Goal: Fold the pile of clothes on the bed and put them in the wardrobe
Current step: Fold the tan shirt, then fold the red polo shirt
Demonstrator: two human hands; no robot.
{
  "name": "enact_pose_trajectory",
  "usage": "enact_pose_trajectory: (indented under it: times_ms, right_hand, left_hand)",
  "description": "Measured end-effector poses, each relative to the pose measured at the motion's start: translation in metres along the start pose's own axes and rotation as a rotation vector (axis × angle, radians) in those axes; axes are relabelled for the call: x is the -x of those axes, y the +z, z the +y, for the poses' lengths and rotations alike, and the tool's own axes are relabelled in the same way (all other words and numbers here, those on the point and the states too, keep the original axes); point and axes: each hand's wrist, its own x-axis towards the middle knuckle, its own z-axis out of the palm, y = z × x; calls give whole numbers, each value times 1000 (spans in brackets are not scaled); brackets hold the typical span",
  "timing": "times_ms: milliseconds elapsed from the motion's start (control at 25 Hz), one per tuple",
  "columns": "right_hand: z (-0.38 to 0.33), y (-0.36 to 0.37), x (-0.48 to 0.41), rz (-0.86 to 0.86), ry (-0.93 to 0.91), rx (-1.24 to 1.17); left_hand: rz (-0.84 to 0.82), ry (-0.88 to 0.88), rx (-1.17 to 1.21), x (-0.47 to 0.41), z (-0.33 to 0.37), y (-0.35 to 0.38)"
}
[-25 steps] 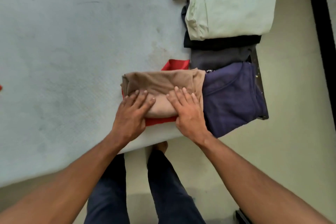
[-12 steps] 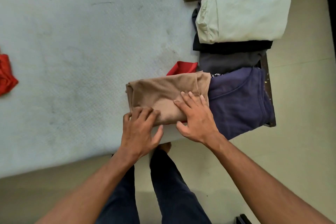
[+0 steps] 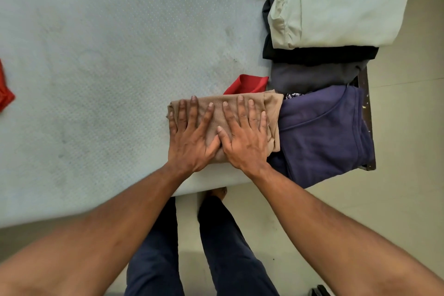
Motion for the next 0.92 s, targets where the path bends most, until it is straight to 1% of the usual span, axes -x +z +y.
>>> enact_pose_trajectory:
  times_ms: [160, 280, 360, 440, 520, 600, 720, 880, 920]
  right_hand:
    - [-4, -11, -5, -28, 34, -86]
    - [-4, -34, -15, -156, 83, -207]
    - [-12, -56, -22, -196, 147, -353]
    - [-30, -79, -30, -96, 222, -567]
    - [-62, -97, -36, -37, 271, -752]
    - [-102, -103, -45, -86, 255, -796]
    - [-184, -84, -65, -226, 210, -777]
    - [-330, -32, -90, -437, 136, -675]
    - [-359, -21, -95, -473, 117, -653]
  left_hand:
    - [-54, -26, 113, -4, -1, -14]
    - [-63, -65, 378, -7, -10, -43]
    - [11, -114, 549, -4, -25, -65]
    - [117, -194, 643, 3, -52, -79]
    - [149, -294, 673, 16, -96, -89]
    - [155, -350, 630, 33, -148, -94]
    - [195, -437, 540, 65, -244, -107]
    - [259, -646, 505, 115, -387, -126]
    - [261, -701, 500, 125, -412, -128]
